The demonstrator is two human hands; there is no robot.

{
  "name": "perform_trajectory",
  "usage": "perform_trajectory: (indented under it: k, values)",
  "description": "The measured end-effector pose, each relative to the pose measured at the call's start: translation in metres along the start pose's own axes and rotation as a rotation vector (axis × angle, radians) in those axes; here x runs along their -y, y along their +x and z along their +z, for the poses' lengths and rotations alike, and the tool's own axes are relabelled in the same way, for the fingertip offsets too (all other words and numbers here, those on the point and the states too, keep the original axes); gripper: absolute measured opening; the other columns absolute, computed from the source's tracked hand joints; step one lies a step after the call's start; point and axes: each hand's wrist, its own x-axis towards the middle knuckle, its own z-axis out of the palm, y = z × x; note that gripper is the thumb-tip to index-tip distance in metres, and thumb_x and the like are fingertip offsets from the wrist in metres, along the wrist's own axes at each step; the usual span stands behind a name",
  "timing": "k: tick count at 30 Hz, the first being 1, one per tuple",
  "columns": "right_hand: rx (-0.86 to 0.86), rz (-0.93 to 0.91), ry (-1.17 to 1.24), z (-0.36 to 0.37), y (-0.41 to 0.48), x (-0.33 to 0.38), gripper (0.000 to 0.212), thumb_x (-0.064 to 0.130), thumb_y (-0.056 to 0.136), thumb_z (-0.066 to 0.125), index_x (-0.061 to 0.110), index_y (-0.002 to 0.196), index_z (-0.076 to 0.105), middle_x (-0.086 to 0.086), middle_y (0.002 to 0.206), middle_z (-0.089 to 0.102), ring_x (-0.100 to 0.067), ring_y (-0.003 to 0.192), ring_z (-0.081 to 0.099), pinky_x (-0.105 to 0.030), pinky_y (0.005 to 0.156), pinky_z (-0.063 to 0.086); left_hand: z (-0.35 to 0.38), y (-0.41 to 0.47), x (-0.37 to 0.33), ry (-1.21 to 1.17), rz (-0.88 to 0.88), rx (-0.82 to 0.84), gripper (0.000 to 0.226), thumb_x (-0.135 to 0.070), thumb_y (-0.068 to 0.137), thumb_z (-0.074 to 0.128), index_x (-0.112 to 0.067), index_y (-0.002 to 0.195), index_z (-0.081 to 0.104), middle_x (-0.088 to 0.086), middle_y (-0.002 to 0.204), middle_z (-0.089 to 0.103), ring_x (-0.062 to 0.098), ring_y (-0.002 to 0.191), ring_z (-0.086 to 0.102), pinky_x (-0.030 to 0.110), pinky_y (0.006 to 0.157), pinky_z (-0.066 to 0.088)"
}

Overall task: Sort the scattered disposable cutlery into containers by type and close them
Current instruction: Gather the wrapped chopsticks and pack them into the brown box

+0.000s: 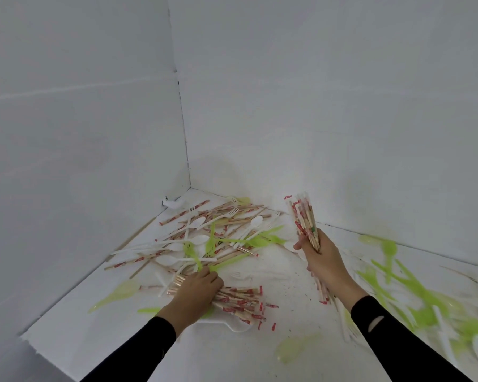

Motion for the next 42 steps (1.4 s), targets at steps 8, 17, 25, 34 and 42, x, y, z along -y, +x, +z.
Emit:
perform_trajectory:
  k: [8, 17, 25, 34, 42]
  values:
    - [-0.057, 0.017, 0.021, -0.014, -0.025, -0.001, 0.019, 0.039, 0.103, 0.043, 0.024, 0.102, 0.054, 0.008, 0.078, 0.072, -0.015, 0.075, 0.063, -0.022, 0.063, 0.045, -0.067, 0.038, -0.017, -0.468, -0.192, -0.212, 0.042, 0.005, 0.07, 0.056, -0.013, 0.107, 0.065, 0.004, 0.094, 0.071, 0.027, 0.093, 0.065, 0.033, 0.098, 0.043]
    - [-0.173, 0.096, 0.254, -0.081, -0.063, -0.008, 0.027, 0.037, 0.1, 0.051, 0.012, 0.091, 0.05, -0.006, 0.07, 0.044, -0.015, 0.048, 0.04, -0.026, 0.046, 0.039, -0.183, 0.107, -0.088, -1.796, -0.524, -0.674, 0.014, -0.021, 0.099, 0.054, -0.015, 0.11, 0.058, -0.003, 0.077, 0.065, 0.014, 0.075, 0.065, 0.041, 0.081, 0.055]
    - [-0.511, 0.099, 0.532, -0.151, -0.102, -0.004, 0.025, 0.045, 0.096, 0.056, 0.027, 0.079, 0.054, 0.008, 0.067, 0.042, -0.011, 0.057, 0.037, -0.028, 0.057, 0.032, -0.205, 0.154, -0.232, -2.551, -0.502, -0.458, 0.015, -0.016, 0.096, 0.055, -0.018, 0.11, 0.061, -0.004, 0.084, 0.063, 0.009, 0.076, 0.065, 0.029, 0.074, 0.058]
    - [-0.68, 0.142, 0.709, -0.276, -0.161, -0.026, 0.028, 0.042, 0.098, 0.054, 0.017, 0.084, 0.054, 0.004, 0.067, 0.044, -0.008, 0.047, 0.036, -0.022, 0.043, 0.033, -0.212, 0.162, -0.418, -2.519, -0.406, 0.068, 0.028, -0.017, 0.09, 0.061, -0.01, 0.117, 0.06, 0.001, 0.086, 0.068, 0.013, 0.078, 0.066, 0.03, 0.08, 0.059]
    - [-0.876, -0.006, 0.899, -0.411, -0.234, -0.052, 0.032, 0.037, 0.092, 0.065, 0.018, 0.074, 0.047, 0.0, 0.053, 0.044, -0.016, 0.042, 0.042, -0.025, 0.043, 0.038, -0.177, 0.185, -0.534, -2.378, -0.652, 0.011, 0.012, -0.025, 0.098, 0.057, -0.019, 0.089, 0.056, -0.003, 0.067, 0.054, 0.01, 0.057, 0.054, 0.026, 0.063, 0.051]
